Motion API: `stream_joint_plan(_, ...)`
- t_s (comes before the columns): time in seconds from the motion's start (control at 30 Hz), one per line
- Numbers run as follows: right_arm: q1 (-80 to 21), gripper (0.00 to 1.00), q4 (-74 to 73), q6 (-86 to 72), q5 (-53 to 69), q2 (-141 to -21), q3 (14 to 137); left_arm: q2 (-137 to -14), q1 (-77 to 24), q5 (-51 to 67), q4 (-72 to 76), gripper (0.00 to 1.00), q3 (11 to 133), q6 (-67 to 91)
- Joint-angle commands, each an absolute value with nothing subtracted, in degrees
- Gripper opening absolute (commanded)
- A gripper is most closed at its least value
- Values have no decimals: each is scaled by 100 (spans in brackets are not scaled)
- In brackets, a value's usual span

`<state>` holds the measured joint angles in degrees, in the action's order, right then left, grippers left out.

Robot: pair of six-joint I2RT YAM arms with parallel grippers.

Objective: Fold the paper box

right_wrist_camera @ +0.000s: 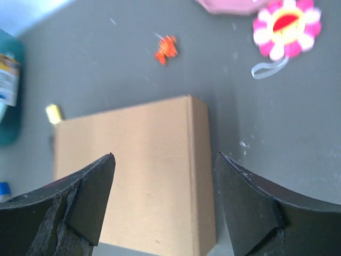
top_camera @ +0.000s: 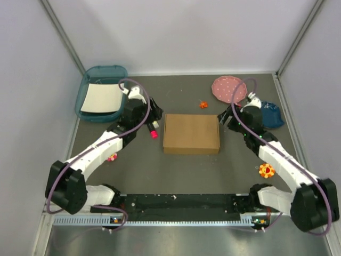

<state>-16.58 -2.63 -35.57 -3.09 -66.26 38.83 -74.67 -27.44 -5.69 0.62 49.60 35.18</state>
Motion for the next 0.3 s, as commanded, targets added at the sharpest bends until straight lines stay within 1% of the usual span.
stream_joint_plan(0.0, -1739, 77, -563, -3270, -362, -5425, 4044, -7233, -2725, -809, -764, 64, 5423, 3533)
stream_joint_plan(0.03, -1801, 77, -554, -3122, -360, -5014, 3973, -7225, -2725, -756, -895, 63, 5397, 3612)
stream_joint_plan(0.1, -2055, 77, -676, -2954, -491, -4590, 3763, -7190, -2725, -703, -1063, 64, 5309, 3788)
stream_joint_plan(0.13, -2126, 77, -720, -2823, -570, -4257, 3692, -7146, -2725, -694, -1159, 62, 5256, 3797)
stream_joint_plan(0.23, -2241, 77, -896, -2699, -712, -3903, 3420, -7040, -2725, -545, -1047, 60, 4975, 3911)
stream_joint_plan(0.27, -2241, 78, -949, -2690, -721, -3772, 3332, -7014, -2725, -519, -1063, 61, 4949, 3868)
